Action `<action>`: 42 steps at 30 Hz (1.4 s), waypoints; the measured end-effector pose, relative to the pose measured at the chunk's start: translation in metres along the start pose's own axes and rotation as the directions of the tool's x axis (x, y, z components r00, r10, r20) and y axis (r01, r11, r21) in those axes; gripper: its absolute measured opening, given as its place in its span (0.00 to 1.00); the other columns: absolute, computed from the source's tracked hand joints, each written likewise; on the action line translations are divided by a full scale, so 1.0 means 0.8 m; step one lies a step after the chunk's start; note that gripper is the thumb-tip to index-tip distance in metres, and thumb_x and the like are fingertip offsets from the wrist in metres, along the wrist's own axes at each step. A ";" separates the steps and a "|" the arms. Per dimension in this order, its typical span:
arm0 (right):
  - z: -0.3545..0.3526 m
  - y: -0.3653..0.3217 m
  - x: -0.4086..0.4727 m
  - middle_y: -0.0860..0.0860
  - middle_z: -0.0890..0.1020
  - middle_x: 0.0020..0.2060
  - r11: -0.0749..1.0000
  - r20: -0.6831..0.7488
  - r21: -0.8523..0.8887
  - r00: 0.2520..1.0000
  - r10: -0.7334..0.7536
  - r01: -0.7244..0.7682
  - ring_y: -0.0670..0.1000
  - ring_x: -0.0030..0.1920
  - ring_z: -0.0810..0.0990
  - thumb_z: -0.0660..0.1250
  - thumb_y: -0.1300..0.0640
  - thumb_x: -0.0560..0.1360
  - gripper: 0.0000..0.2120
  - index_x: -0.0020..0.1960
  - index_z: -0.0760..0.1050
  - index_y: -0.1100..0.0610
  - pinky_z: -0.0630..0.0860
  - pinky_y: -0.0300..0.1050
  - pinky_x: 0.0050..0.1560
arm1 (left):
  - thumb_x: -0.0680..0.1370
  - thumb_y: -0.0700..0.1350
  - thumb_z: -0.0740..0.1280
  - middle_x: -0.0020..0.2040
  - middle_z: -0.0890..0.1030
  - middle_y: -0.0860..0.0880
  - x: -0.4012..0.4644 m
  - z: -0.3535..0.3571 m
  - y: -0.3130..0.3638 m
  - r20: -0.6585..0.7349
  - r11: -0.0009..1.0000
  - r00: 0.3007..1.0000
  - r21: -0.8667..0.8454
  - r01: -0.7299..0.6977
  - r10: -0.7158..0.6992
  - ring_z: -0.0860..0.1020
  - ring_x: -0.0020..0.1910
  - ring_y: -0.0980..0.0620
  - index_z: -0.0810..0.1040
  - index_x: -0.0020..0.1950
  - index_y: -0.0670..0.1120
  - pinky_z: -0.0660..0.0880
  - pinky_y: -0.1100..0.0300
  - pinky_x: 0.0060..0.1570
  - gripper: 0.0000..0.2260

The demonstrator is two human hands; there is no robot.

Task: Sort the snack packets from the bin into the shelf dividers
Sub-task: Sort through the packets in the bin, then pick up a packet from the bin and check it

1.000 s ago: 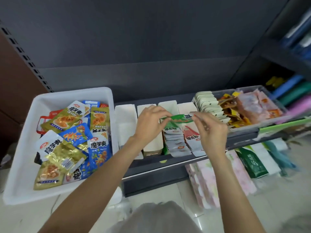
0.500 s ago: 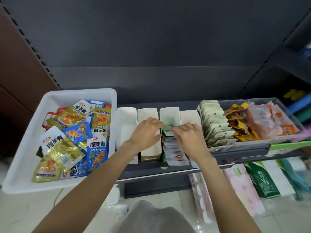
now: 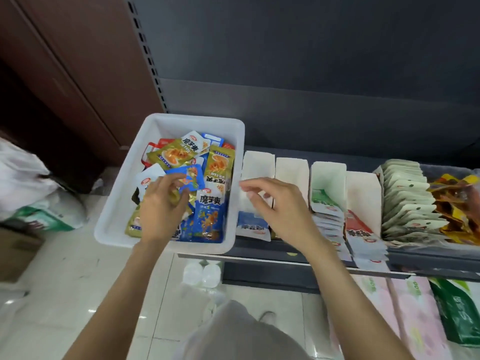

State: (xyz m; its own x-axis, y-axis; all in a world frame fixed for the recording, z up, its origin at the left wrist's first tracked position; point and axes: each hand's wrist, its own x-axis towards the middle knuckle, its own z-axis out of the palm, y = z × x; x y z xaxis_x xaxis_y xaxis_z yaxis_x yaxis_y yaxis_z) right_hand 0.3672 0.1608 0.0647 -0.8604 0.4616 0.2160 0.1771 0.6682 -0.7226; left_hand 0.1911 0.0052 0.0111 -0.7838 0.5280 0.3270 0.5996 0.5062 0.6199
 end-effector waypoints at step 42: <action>-0.024 -0.009 -0.004 0.46 0.81 0.44 0.868 -0.295 0.447 0.880 0.371 -0.216 0.47 0.48 0.81 0.70 0.60 0.74 0.24 0.64 0.67 0.42 0.78 0.39 0.45 | 0.73 0.38 0.72 0.41 0.78 0.62 0.023 0.008 0.082 0.485 0.862 0.823 -0.506 -0.011 0.295 0.79 0.37 0.62 0.78 0.48 0.56 0.74 0.71 0.40 0.12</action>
State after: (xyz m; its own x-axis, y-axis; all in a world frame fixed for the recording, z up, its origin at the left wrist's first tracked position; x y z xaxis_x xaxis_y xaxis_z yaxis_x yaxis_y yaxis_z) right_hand 0.3779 0.1654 0.0817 -0.5509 0.8266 0.1156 0.1257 0.2190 -0.9676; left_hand 0.2168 0.0526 0.0530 -0.3894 0.9149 0.1060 0.4439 0.0856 0.8920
